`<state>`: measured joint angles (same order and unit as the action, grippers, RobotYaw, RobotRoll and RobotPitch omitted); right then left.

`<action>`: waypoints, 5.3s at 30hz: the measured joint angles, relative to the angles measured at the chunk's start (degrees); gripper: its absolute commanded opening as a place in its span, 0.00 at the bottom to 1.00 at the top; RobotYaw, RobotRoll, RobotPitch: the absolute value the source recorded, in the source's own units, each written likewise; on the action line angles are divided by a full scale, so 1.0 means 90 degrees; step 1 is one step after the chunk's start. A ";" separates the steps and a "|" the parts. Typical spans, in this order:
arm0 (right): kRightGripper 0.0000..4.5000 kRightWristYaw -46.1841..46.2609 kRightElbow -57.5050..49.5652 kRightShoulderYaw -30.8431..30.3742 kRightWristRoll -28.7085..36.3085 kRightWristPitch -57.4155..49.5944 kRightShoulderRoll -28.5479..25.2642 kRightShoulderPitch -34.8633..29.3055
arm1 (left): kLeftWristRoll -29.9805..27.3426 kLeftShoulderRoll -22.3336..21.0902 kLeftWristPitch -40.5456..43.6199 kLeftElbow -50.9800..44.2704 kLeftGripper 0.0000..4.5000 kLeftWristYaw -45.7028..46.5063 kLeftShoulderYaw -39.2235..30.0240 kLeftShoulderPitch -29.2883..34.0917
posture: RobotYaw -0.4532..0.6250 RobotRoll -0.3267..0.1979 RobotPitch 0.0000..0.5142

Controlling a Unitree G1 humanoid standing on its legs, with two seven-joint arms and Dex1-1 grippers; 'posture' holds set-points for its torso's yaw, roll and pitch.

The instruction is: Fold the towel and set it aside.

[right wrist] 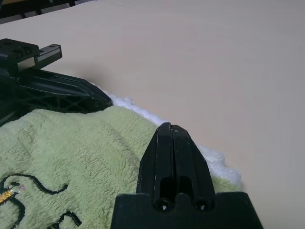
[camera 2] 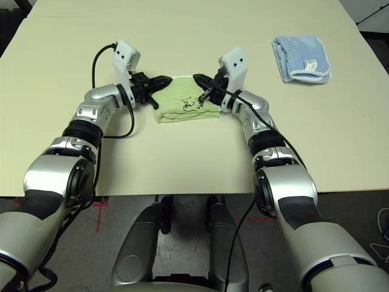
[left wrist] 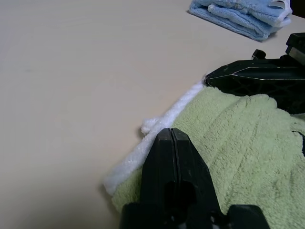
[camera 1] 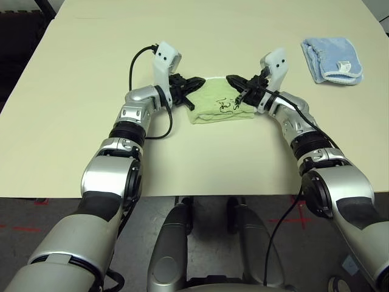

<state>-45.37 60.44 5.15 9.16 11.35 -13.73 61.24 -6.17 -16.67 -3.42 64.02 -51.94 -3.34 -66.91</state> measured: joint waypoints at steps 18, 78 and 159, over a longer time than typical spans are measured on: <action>0.00 -0.3132 -0.2885 0.0454 0.1573 -0.1477 -0.1577 -0.0970 | -0.1054 -0.1249 0.1259 -0.2718 0.01 -0.3409 0.0000 0.0909 | 0.47 0.62 0.57; 1.00 -0.4169 -0.3106 0.0315 0.1414 -0.0675 -0.3201 -0.2504 | -0.1340 -0.2382 0.8941 -0.2263 1.00 -0.2996 0.0920 -0.0439 | 0.45 0.62 0.62; 1.00 -0.2383 -0.3893 0.0454 0.1621 -0.1523 -0.2424 -0.2306 | -0.2959 -0.0394 0.3971 -0.3110 0.01 0.6209 -0.4145 0.0542 | 0.49 0.62 0.61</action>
<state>-66.82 25.40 9.24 23.74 -2.35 -35.55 40.49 -32.80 -20.22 32.31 36.03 3.94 -40.64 -62.03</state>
